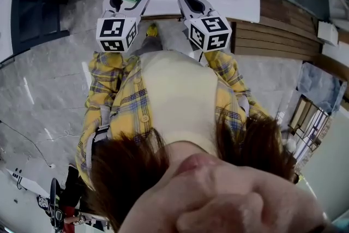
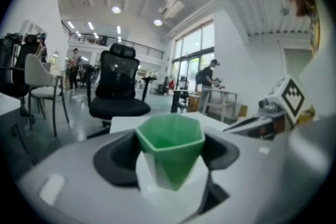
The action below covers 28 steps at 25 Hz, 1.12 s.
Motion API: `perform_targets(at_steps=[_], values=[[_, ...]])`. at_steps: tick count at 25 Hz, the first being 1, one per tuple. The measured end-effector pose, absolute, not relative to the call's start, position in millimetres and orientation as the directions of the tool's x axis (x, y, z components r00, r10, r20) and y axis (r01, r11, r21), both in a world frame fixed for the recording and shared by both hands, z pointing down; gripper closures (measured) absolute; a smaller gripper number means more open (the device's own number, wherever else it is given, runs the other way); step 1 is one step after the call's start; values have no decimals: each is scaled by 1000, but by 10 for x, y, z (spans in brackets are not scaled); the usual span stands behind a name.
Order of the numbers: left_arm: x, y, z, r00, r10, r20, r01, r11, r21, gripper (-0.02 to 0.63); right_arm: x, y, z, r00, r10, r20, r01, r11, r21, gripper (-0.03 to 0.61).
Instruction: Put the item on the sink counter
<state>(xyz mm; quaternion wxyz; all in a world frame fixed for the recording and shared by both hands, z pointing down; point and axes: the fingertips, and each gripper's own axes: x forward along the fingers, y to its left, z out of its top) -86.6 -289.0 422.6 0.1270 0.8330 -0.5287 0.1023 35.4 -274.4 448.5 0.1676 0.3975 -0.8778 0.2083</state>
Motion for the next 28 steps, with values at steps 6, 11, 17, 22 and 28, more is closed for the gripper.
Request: perform_targets(at_steps=[6, 11, 17, 22, 28], values=[[-952, -3207, 4258, 434, -847, 306, -899, -428, 90, 279, 234, -2908, 4526, -618, -630, 470, -776, 584, -238, 566], [-1046, -3426, 4376, 438, -835, 332, -895, -439, 77, 279, 127, -3023, 4567, -613, -628, 479, -780, 575, -245, 565], [-1152, -3674, 4539, 437, -826, 355, -893, -445, 64, 279, 60, -3132, 4634, -602, -626, 495, -789, 564, -245, 565], [-1175, -3798, 4618, 432, -827, 360, -891, -453, 28, 279, 86, -3162, 4654, -590, -635, 499, -798, 551, -243, 565], [-1217, -3933, 4665, 427, -829, 362, -891, -454, 12, 279, 73, -3193, 4660, -584, -638, 502, -803, 544, -243, 565]])
